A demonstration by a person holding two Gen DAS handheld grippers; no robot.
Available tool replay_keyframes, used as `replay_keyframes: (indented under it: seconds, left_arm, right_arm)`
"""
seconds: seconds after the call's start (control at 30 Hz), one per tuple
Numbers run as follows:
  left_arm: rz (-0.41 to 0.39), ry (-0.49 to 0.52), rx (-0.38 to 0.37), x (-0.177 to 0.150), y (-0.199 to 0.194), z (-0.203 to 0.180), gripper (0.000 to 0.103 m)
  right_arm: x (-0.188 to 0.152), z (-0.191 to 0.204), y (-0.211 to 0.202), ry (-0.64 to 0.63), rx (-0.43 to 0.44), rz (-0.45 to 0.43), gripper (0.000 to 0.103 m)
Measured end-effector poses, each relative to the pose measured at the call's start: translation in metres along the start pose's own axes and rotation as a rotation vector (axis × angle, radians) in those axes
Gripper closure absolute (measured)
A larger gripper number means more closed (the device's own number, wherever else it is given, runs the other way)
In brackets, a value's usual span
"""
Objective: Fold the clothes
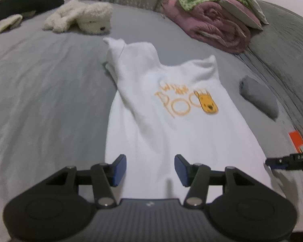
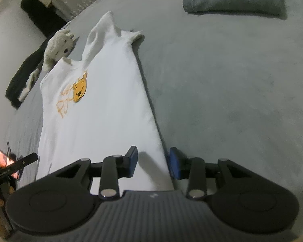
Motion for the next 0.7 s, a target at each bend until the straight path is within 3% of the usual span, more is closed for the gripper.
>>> replay_keyframes:
  seconds: [0.27, 0.4, 0.57, 0.7]
  left_arm:
    - [-0.105, -0.019, -0.018, 0.023, 0.041, -0.019, 0.049]
    - [-0.159, -0.008, 0.004, 0.025, 0.059, -0.018, 0.049]
    - [-0.182, 0.005, 0.014, 0.033, 0.069, -0.015, 0.049]
    - [-0.172, 0.002, 0.003, 0.037, 0.070, -0.014, 0.048]
  right_arm:
    - [0.026, 0.006, 0.012, 0.110, 0.065, -0.047, 0.063]
    - [0.041, 0.006, 0.020, 0.226, 0.147, -0.080, 0.063]
    - [0.064, -0.003, 0.040, 0.436, 0.280, -0.095, 0.063]
    - [0.084, -0.004, 0.056, 0.490, 0.333, -0.126, 0.063]
Point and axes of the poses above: each gripper's, at about its wrist camera, not at the fingertips, and y roughly the way its jaws point, z to its left, x to its top, the point moved 9 cm from there along y, roughly the way its jaws point, and after that the axes turned 8 degrees about -x, right-handed, at the moved point
